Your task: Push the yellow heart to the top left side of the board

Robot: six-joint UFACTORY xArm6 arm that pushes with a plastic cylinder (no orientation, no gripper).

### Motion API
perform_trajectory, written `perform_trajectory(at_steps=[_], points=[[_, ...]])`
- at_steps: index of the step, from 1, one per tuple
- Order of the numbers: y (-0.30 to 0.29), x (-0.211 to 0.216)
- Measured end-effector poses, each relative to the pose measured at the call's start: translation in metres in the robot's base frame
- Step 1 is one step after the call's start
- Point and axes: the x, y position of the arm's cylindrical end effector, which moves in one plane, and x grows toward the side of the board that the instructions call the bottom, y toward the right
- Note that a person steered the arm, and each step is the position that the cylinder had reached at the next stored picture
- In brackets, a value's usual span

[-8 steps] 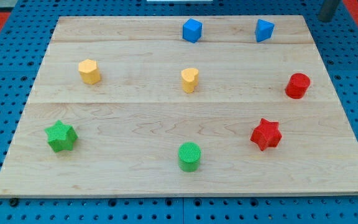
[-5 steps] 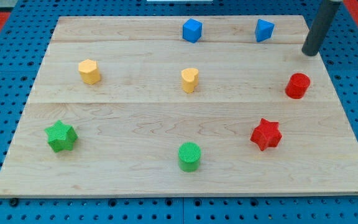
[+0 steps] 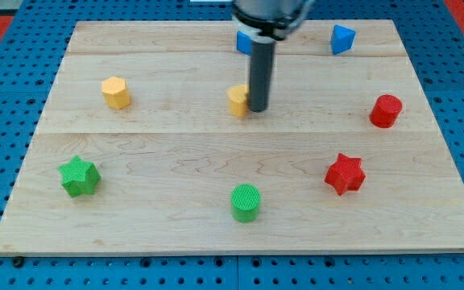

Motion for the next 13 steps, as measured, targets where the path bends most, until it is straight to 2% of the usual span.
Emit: perform_trajectory(at_steps=[1, 2, 3, 4, 5, 6, 7, 8, 9, 10, 12, 13], points=[[-0.047, -0.024], [-0.062, 0.041], [-0.080, 0.018], [-0.044, 0.039], [-0.048, -0.012], [-0.088, -0.070], [-0.082, -0.021], [-0.111, -0.011], [-0.133, -0.066], [-0.144, -0.070], [-0.199, -0.121], [-0.174, -0.071]])
